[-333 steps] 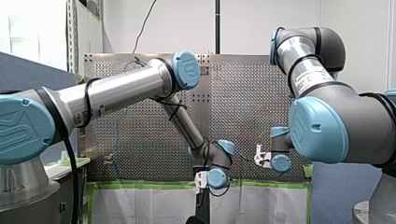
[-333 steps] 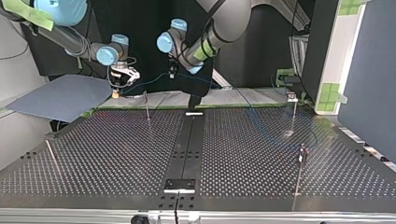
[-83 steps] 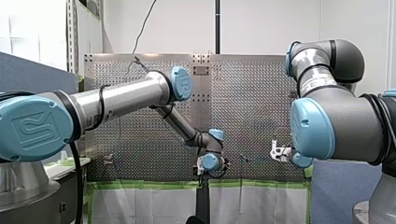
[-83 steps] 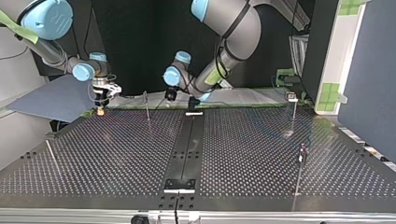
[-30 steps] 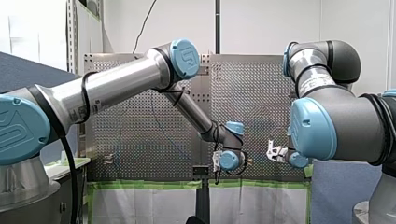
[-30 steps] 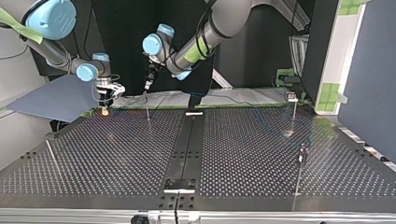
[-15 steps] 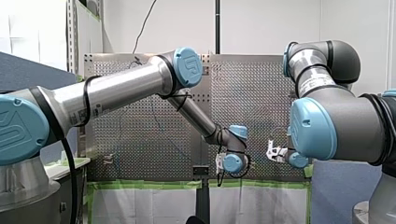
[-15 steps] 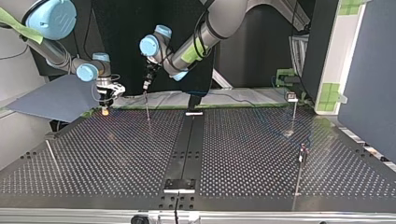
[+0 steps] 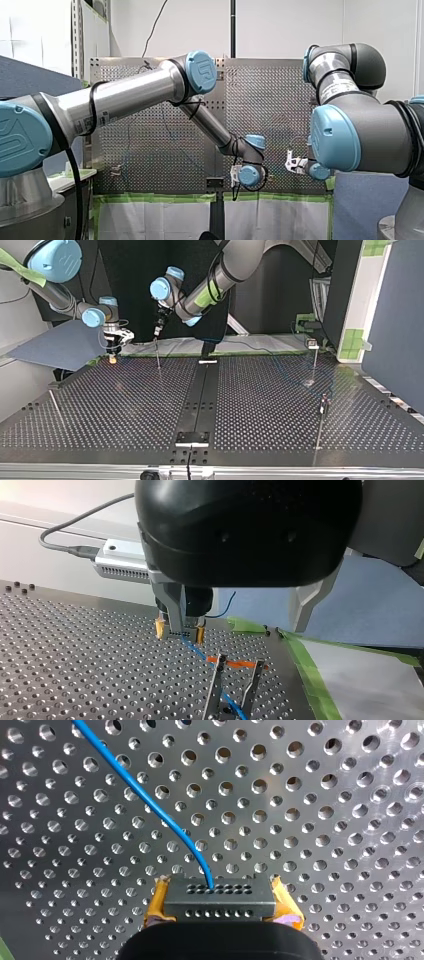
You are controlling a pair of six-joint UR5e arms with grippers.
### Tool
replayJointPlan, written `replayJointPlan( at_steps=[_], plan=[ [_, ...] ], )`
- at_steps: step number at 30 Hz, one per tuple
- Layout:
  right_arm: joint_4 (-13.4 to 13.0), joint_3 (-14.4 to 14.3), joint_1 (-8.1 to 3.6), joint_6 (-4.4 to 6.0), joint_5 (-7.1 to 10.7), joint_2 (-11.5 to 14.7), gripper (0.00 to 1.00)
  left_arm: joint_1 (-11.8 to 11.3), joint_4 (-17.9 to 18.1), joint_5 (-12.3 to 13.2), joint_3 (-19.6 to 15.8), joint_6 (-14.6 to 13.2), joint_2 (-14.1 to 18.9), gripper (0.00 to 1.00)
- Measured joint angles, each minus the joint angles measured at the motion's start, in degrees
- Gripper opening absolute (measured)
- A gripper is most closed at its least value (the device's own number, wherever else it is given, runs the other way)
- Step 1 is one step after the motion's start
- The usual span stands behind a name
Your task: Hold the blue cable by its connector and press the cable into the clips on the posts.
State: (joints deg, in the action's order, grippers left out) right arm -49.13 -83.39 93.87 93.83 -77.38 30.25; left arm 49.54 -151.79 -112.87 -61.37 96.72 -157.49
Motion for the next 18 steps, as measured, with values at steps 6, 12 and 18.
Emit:
replayJointPlan(
  at_steps=[6, 12, 18],
  plan=[
    [-0.16, 0.0, 0.01, 0.18, 0.01, 0.01, 0.0, 0.05, -0.08, -0.02, -0.11, 0.39, 0.01, 1.0],
    [-0.21, -0.01, 0.01, 0.36, 0.29, 0.02, 0.0, 0.02, -0.02, -0.03, -0.13, 0.67, 0.01, 1.0],
    [-0.19, -0.01, 0.0, 0.38, 0.35, 0.0, 0.0, -0.03, -0.16, -0.66, -0.63, 0.92, 0.02, 1.0]
  ],
)
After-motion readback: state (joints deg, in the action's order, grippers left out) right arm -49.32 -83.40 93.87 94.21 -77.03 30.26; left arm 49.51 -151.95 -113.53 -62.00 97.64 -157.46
